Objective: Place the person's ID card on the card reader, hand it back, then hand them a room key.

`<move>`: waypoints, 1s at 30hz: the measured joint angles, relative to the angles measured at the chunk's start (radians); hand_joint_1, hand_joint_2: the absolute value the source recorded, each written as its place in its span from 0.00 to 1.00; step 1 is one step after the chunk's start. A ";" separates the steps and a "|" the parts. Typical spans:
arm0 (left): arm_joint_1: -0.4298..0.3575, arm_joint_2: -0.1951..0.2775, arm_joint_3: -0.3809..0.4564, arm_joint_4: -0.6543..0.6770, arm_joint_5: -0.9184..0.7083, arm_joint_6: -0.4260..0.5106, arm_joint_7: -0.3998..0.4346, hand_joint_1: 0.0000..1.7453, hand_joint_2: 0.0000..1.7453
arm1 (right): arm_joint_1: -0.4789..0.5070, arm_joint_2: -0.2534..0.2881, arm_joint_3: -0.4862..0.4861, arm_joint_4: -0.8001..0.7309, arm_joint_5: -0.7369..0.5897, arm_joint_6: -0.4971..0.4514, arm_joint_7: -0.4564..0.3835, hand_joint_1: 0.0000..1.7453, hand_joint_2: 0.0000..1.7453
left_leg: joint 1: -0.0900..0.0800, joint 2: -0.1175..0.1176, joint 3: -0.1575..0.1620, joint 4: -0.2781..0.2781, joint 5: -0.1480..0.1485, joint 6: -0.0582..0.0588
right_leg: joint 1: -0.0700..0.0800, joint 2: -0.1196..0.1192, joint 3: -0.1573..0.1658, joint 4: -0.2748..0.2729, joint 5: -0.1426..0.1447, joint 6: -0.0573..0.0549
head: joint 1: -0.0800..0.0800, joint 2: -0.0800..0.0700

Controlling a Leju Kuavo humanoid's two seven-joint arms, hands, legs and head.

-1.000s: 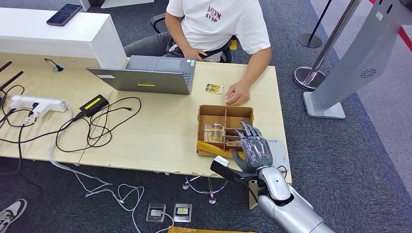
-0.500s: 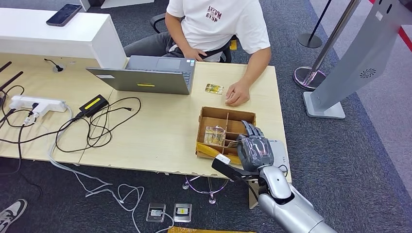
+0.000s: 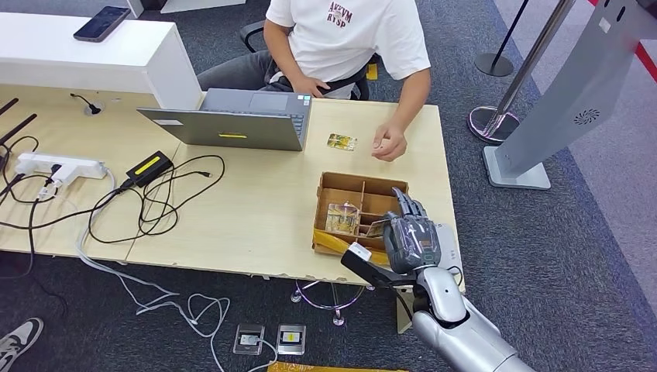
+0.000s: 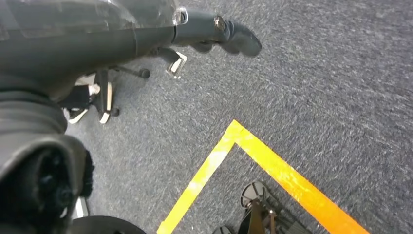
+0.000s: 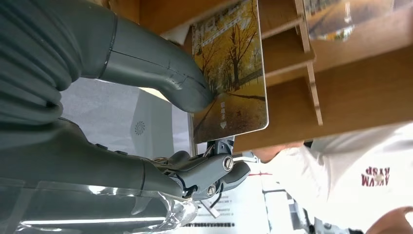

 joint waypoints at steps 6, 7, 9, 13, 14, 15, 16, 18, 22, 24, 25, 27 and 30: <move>0.000 -0.019 -0.010 0.000 0.017 0.000 -0.026 0.00 0.00 | -0.016 -0.006 -0.035 -0.053 0.004 -0.061 0.023 1.00 1.00 | 0.000 0.000 0.000 0.000 0.000 0.000 | 0.000 0.000 0.000 0.000 0.001 0.000 | 0.000 0.000; 0.000 -0.020 -0.012 0.000 0.021 0.000 -0.029 0.00 0.00 | -0.025 -0.010 -0.043 -0.069 0.004 -0.065 0.028 1.00 1.00 | 0.000 0.000 0.000 0.000 0.000 0.000 | 0.000 0.000 0.000 0.000 0.001 0.000 | 0.000 0.000; 0.000 -0.021 -0.018 0.000 0.028 0.000 -0.034 0.00 0.00 | -0.044 -0.016 -0.056 -0.099 0.005 -0.064 0.038 1.00 1.00 | 0.000 0.001 0.000 0.000 0.000 0.000 | 0.000 0.000 0.000 0.000 0.001 -0.001 | 0.000 0.000; 0.000 -0.025 -0.033 0.000 0.042 0.000 -0.043 0.00 0.00 | -0.090 -0.031 -0.077 -0.155 0.014 -0.043 0.058 1.00 1.00 | 0.000 0.001 0.000 0.000 0.001 0.000 | 0.000 0.001 0.000 0.000 0.001 -0.001 | 0.000 0.000; 0.000 -0.026 -0.035 0.000 0.046 0.000 -0.045 0.00 0.00 | -0.104 -0.034 -0.080 -0.167 0.016 -0.034 0.061 1.00 1.00 | 0.000 0.001 0.000 0.000 0.001 0.000 | 0.000 0.001 0.000 0.000 0.001 -0.001 | 0.000 0.000; 0.000 -0.027 -0.039 0.000 0.049 0.001 -0.047 0.00 0.00 | -0.117 -0.037 -0.083 -0.175 0.017 -0.025 0.064 1.00 1.00 | 0.000 0.001 0.000 0.000 0.001 0.000 | 0.000 0.001 0.000 0.000 0.001 -0.001 | 0.000 0.000; 0.000 -0.028 -0.043 0.000 0.052 0.001 -0.048 0.00 0.00 | -0.131 -0.039 -0.085 -0.181 0.015 -0.015 0.066 1.00 1.00 | 0.000 0.001 0.000 0.000 0.001 0.000 | 0.000 0.001 0.000 0.000 0.001 -0.001 | 0.000 0.000; 0.000 -0.029 -0.054 0.000 0.055 0.001 -0.050 0.00 0.00 | -0.159 -0.041 -0.086 -0.183 0.006 0.011 0.071 1.00 1.00 | 0.000 0.001 0.000 0.000 0.001 0.000 | 0.000 0.001 0.000 0.000 0.001 -0.001 | 0.000 0.000; 0.000 -0.029 -0.078 0.000 0.060 -0.001 -0.050 0.00 0.00 | -0.218 -0.042 -0.083 -0.171 -0.039 0.073 0.072 1.00 1.00 | 0.000 0.001 0.000 0.000 0.001 0.000 | 0.000 0.000 0.000 0.000 0.001 -0.001 | 0.000 0.000; 0.000 -0.028 -0.091 0.000 0.064 -0.003 -0.050 0.00 0.00 | -0.246 -0.040 -0.078 -0.146 -0.069 0.095 0.064 1.00 1.00 | 0.000 0.000 0.000 0.000 0.001 0.000 | 0.000 0.000 0.000 0.000 0.001 -0.001 | 0.000 0.000; 0.000 -0.028 -0.098 0.000 0.066 -0.004 -0.050 0.00 0.00 | -0.260 -0.037 -0.075 -0.127 -0.081 0.101 0.058 1.00 1.00 | 0.000 0.000 0.000 0.000 0.001 0.000 | 0.000 0.000 0.000 0.000 0.001 -0.001 | 0.000 0.000; 0.000 -0.025 -0.110 0.000 0.070 -0.005 -0.050 0.00 0.00 | -0.285 -0.026 -0.066 -0.084 -0.095 0.108 0.047 1.00 1.00 | 0.000 0.000 0.000 0.000 0.001 0.000 | 0.000 0.000 0.000 0.000 0.001 -0.001 | 0.000 0.000; 0.000 -0.019 -0.128 0.000 0.075 -0.007 -0.045 0.00 0.00 | -0.315 -0.004 -0.048 -0.017 -0.103 0.113 0.037 1.00 1.00 | 0.000 0.000 -0.001 0.000 0.001 0.000 | 0.000 0.000 0.000 0.000 0.001 -0.001 | 0.000 0.000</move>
